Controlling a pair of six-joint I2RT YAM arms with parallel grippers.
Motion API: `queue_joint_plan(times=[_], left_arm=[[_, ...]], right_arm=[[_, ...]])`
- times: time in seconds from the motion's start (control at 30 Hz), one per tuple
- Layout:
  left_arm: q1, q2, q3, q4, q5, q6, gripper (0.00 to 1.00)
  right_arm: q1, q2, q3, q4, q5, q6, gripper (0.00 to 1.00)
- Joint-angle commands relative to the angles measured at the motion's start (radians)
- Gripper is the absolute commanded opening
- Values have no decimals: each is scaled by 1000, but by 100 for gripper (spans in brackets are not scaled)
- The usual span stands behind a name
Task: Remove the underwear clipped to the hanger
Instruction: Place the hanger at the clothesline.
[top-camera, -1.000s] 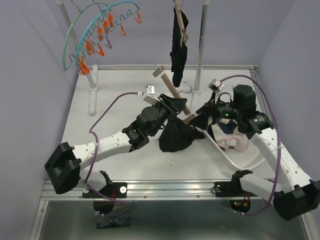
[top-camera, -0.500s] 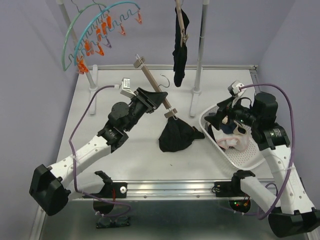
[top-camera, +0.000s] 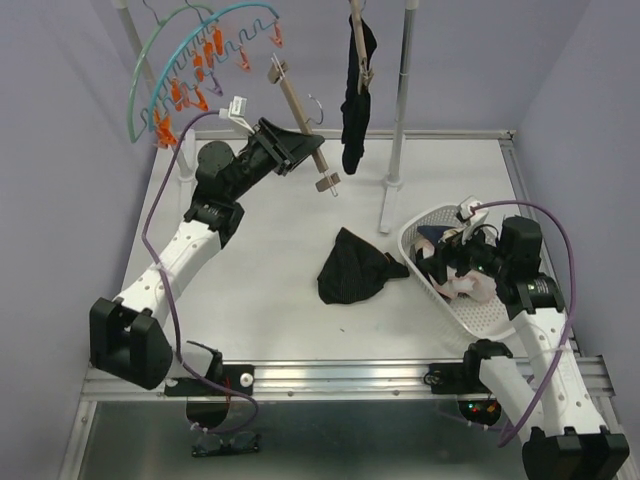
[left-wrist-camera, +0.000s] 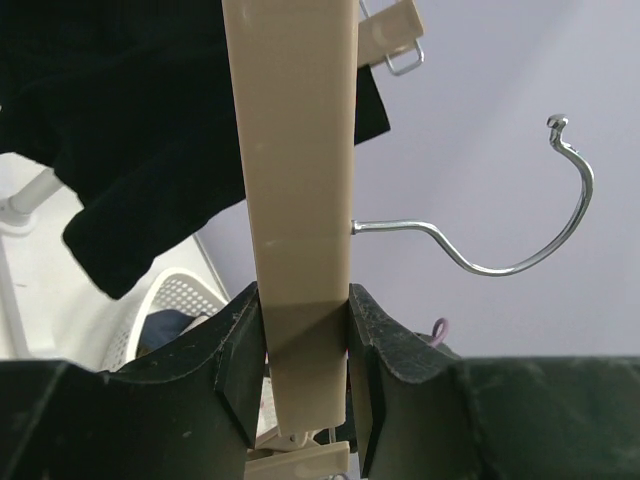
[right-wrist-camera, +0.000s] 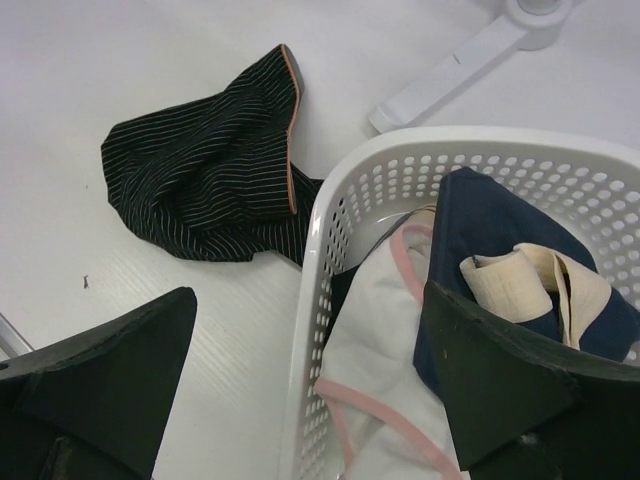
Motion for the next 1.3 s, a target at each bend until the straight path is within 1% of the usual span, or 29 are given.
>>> queue_joint_plan(times=[0.0,0.07,0.1,0.13,0.17,0.27,0.3,0.33,0.37,0.4,0.47,0.6,0.63,0.73,0.77,0.87,1.1,1.27], left_arm=[[17,92,186,109,159,-105,1],[17,165,247,115,183,-148,1],[18,191,279,115,194,-160,1],[20,216,342,120,202,-180,1],[18,240,373,123,209,-197,1],[20,366,493,143,240,-280,1],[21,391,520,150,245,-328,1],[22,414,574,169,246,-352,1],[23,458,600,178,246,-379,1],[26,478,623,192,243,-431,1],[29,520,700,221,242,-477,1],[35,642,864,226,228,-554,1],[34,665,936,226,226,-585,1],[35,748,1030,219,222,-629,1],[35,779,1083,216,220,-649,1],[37,811,1137,213,213,-672,1],[45,860,1198,210,180,-717,1],[49,909,1284,212,160,-772,1]], right_arm=[[-14,-27,-15,53,-20,-33,100],[-14,-41,-15,53,-17,-30,100],[-35,-52,-18,53,-16,-30,100],[-40,-61,-24,53,-14,-31,100],[-43,-70,-26,53,-13,-30,100],[-54,-98,-30,53,-11,-30,100],[-57,-104,-32,53,-10,-30,100],[-60,-106,-32,53,-10,-30,100],[-64,-106,-30,53,-10,-30,100],[-65,-107,-30,53,-10,-30,100],[-68,-112,-32,53,-8,-30,100],[-74,-118,-35,53,-10,-30,100],[-75,-119,-33,52,-11,-30,100],[-77,-121,-33,53,-11,-31,100],[-78,-123,-36,53,-11,-31,100],[-80,-124,-35,53,-8,-33,100],[-81,-123,-38,53,-13,-36,100],[-81,-119,-38,53,-16,-37,100]])
